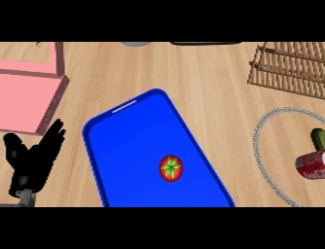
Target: Pick the squash from the placemat and place it in the tiered shelf
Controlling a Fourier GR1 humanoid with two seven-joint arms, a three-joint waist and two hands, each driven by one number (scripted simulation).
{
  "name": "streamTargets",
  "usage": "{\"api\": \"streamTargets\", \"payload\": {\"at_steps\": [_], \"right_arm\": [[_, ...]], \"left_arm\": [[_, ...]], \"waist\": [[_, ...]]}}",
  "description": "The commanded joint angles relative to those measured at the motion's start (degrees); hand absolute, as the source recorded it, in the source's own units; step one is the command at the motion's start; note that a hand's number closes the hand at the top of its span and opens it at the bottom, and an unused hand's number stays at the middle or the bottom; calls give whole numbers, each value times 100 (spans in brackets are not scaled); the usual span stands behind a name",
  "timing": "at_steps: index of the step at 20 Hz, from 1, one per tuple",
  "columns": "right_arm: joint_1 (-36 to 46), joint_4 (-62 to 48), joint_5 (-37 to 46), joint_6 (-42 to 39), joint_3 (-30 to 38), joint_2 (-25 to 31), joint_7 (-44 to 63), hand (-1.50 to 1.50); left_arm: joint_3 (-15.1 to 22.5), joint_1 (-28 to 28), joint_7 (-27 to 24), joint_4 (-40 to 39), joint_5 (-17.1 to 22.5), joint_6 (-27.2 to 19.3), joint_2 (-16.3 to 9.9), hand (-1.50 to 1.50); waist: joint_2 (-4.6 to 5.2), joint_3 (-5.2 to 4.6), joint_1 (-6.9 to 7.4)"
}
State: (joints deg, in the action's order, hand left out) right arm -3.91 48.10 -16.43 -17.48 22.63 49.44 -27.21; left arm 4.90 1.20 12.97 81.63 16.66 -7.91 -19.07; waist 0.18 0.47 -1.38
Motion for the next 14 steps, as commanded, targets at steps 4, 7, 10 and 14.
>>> {"api": "streamTargets", "payload": {"at_steps": [4,7,10,14], "right_arm": [[-191,-1043,348,-1870,-58,945,-1211,-150],[-355,-774,420,-2238,-160,1196,-1105,-150],[7,-337,591,-2020,-451,1259,-449,-150],[-385,762,444,-1733,-423,1319,582,-150]], "left_arm": [[-18,-213,170,-326,22,80,131,0],[16,86,186,28,25,129,129,0],[-37,18,291,66,47,163,112,0],[-204,-359,257,-483,-23,179,141,0]], "waist": [[-4,-34,119],[-27,-43,133],[-22,-48,188],[-29,-63,52]]}}
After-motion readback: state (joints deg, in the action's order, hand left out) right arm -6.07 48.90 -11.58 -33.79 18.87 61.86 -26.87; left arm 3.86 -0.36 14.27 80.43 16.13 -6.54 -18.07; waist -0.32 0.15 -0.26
